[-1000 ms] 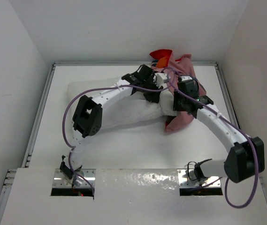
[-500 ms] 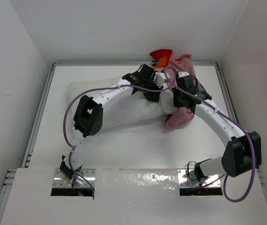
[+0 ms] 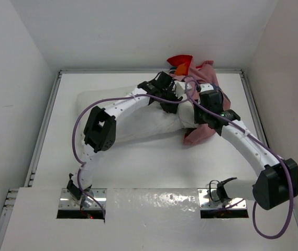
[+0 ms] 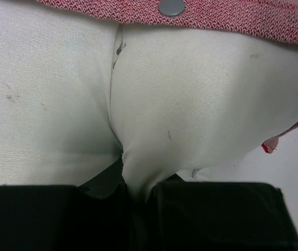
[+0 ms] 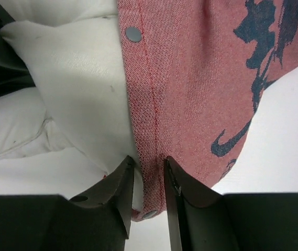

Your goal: Put the pillow into the pillowcase

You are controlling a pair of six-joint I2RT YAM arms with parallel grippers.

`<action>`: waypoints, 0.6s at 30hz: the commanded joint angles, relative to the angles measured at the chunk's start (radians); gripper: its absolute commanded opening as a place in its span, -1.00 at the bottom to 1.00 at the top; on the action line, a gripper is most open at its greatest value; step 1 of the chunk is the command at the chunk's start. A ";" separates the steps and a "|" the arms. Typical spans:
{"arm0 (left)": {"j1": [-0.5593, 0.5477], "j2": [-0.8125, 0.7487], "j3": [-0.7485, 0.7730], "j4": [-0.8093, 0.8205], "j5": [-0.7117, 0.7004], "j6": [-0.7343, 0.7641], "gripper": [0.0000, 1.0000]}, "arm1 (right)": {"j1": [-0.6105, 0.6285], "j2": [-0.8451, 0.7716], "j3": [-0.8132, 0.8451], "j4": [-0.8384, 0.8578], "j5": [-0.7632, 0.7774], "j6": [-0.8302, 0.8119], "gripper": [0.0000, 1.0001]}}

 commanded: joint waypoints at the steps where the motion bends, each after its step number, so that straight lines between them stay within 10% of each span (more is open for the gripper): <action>1: 0.000 0.006 -0.033 -0.007 -0.023 0.053 -1.00 | 0.000 0.020 0.052 0.025 0.039 -0.055 -0.40; 6: -0.008 0.003 -0.067 -0.022 0.008 0.058 -1.00 | -0.011 0.114 0.081 0.094 0.112 -0.069 -0.35; 12: -0.014 -0.004 -0.110 -0.038 0.000 0.073 -1.00 | -0.037 0.199 0.144 0.077 0.179 -0.077 -0.83; 18: -0.014 -0.001 -0.114 -0.045 -0.007 0.082 -1.00 | -0.036 0.156 0.147 0.068 0.217 -0.094 -0.52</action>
